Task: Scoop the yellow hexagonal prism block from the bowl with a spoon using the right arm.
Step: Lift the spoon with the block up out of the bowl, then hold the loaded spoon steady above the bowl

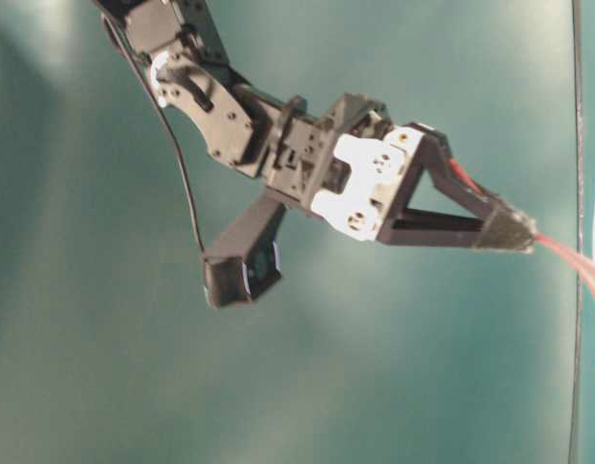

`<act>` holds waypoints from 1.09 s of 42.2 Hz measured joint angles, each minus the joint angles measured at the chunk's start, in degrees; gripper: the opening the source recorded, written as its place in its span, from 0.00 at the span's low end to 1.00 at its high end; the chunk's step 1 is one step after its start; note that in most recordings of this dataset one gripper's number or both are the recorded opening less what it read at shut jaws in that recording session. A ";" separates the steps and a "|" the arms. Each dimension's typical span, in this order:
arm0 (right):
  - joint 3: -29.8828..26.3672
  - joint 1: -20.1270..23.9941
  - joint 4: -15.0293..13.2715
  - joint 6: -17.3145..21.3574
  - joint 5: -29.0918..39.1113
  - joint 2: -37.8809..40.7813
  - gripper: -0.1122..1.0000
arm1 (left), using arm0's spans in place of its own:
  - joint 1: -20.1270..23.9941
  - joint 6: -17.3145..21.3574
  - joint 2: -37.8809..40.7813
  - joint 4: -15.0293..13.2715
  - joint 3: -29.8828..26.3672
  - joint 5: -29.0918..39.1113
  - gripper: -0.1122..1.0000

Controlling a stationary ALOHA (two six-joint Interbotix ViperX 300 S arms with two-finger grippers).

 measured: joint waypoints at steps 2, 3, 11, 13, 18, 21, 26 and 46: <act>0.79 -0.09 0.09 0.00 -1.32 -0.79 0.30 | 0.00 0.00 0.00 0.00 0.00 0.00 0.10; 1.32 0.00 0.09 0.00 -2.20 -1.23 0.30 | 0.00 0.00 0.00 0.00 0.00 0.00 0.10; 6.33 0.53 -0.09 -0.70 -9.84 -6.24 0.30 | 0.00 0.00 0.00 0.00 0.00 0.00 0.10; 8.17 1.05 -0.53 -1.05 -12.74 -8.00 0.30 | 0.00 0.00 0.00 0.00 0.00 0.00 0.10; 13.10 2.37 -0.97 -1.67 -20.74 -12.30 0.30 | 0.00 0.00 0.00 0.00 0.00 0.09 0.10; 16.88 2.64 -0.97 -1.76 -26.54 -15.47 0.30 | 0.00 0.00 0.09 0.00 0.00 0.00 0.10; 21.45 2.37 -0.97 -1.76 -32.87 -20.48 0.30 | 0.00 -0.26 0.00 0.00 0.00 0.00 0.10; 25.58 2.46 -1.05 -1.76 -34.72 -25.75 0.30 | 0.00 -0.44 0.00 0.00 0.00 0.00 0.10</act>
